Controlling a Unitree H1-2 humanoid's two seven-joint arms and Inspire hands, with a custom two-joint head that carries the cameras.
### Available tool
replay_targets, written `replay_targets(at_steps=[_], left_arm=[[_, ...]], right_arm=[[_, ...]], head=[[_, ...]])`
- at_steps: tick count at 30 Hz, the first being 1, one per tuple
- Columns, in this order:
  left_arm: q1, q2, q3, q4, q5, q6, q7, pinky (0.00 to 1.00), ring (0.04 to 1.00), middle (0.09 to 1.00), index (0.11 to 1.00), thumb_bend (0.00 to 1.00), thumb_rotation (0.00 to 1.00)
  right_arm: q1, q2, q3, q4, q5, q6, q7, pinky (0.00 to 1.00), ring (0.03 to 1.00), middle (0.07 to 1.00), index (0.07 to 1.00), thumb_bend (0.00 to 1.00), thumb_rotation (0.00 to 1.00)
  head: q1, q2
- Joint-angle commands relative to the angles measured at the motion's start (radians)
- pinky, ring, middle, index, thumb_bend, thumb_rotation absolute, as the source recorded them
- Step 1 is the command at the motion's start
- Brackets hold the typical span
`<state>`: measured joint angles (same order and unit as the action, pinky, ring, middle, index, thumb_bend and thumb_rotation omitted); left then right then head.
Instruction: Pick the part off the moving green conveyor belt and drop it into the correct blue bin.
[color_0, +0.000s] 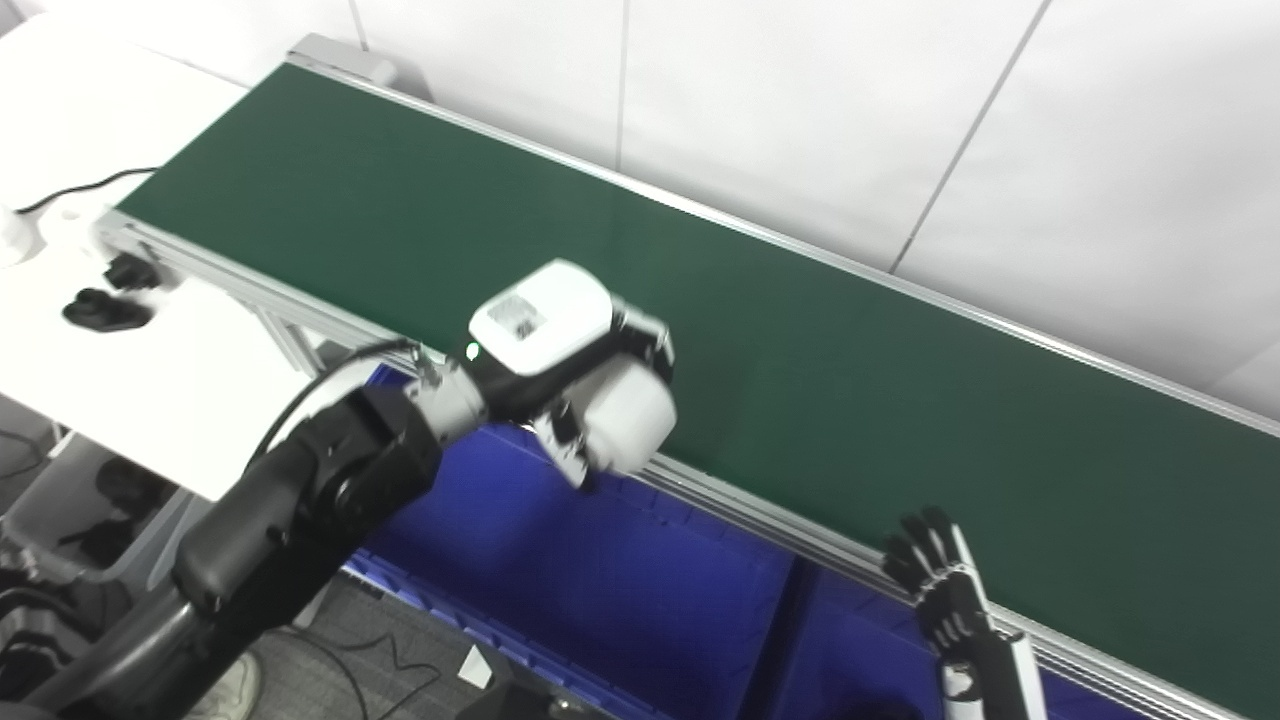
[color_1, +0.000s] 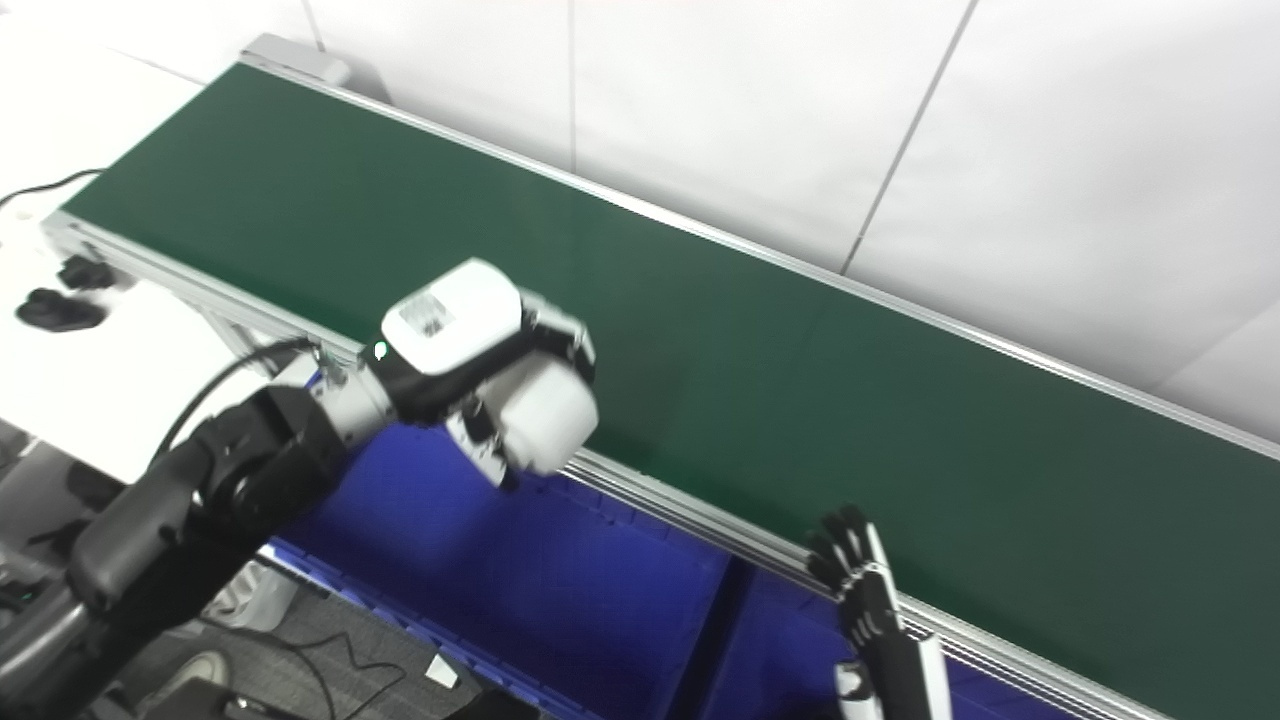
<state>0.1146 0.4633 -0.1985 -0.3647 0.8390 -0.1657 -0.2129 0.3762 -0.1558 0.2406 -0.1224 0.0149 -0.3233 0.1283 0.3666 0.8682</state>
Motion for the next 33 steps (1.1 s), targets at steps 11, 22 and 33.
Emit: replay_targets(at_steps=[11,22,33], left_arm=[[0.062,-0.024,-0.039,0.172,0.086,-0.09,0.16,0.31,0.375,0.457,0.538,0.5,0.0],[0.035,0.022,-0.061,0.203,0.034,-0.082,0.054,0.36,0.418,0.484,0.518,0.5,0.0],[0.03,0.055,-0.078,0.15,-0.001,-0.064,-0.068,0.9,0.93,0.946,0.926,1.0,0.56]], right_arm=[[-0.018,0.022,-0.007,-0.047,0.001,0.031,0.03,0.86,0.888,0.932,0.962,0.86,0.95],[-0.025,0.031,-0.008,-0.041,0.004,0.038,0.03,0.86,0.887,0.93,0.955,0.88,0.94],[-0.02,0.026,-0.012,-0.049,-0.003,0.039,0.031,0.85,0.883,0.926,0.954,0.88,0.95]], head=[[-0.011,0.001],[-0.02,0.001],[-0.025,0.005]])
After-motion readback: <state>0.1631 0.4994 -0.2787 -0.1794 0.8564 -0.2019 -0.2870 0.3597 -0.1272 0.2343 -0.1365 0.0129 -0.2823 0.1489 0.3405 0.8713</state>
